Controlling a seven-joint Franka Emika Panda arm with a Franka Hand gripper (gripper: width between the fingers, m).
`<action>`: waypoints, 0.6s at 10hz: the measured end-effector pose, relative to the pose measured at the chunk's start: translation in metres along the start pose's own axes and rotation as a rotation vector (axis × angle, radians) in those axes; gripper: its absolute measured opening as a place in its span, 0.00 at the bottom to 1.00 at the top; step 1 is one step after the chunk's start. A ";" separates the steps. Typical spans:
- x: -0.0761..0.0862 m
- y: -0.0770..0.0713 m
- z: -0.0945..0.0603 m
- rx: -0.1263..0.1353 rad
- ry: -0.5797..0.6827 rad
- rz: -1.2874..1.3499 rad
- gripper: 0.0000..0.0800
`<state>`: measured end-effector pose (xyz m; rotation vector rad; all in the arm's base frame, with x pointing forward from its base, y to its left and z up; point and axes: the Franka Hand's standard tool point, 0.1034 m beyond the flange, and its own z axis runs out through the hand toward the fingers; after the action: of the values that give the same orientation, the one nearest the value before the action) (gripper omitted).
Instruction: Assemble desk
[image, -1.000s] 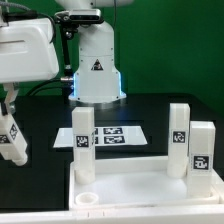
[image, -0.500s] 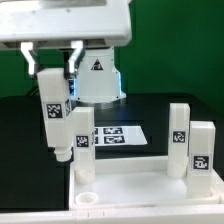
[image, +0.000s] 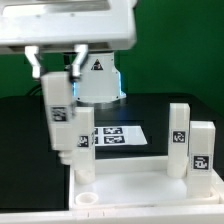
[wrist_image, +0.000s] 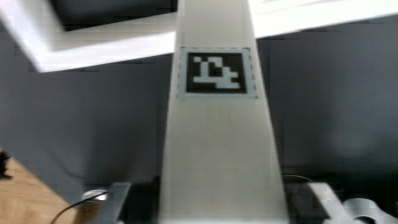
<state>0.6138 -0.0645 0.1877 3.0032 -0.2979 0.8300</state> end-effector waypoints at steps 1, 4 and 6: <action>-0.002 -0.012 0.009 0.003 -0.001 -0.014 0.36; -0.017 -0.010 0.022 -0.024 0.019 -0.056 0.36; -0.017 -0.011 0.023 -0.021 0.014 -0.051 0.36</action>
Offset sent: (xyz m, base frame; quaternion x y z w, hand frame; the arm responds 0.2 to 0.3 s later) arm -0.0371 -0.0291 -0.0136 -0.0062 0.0473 0.0048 0.9988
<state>0.6128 -0.0519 0.1597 2.9704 -0.2280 0.8383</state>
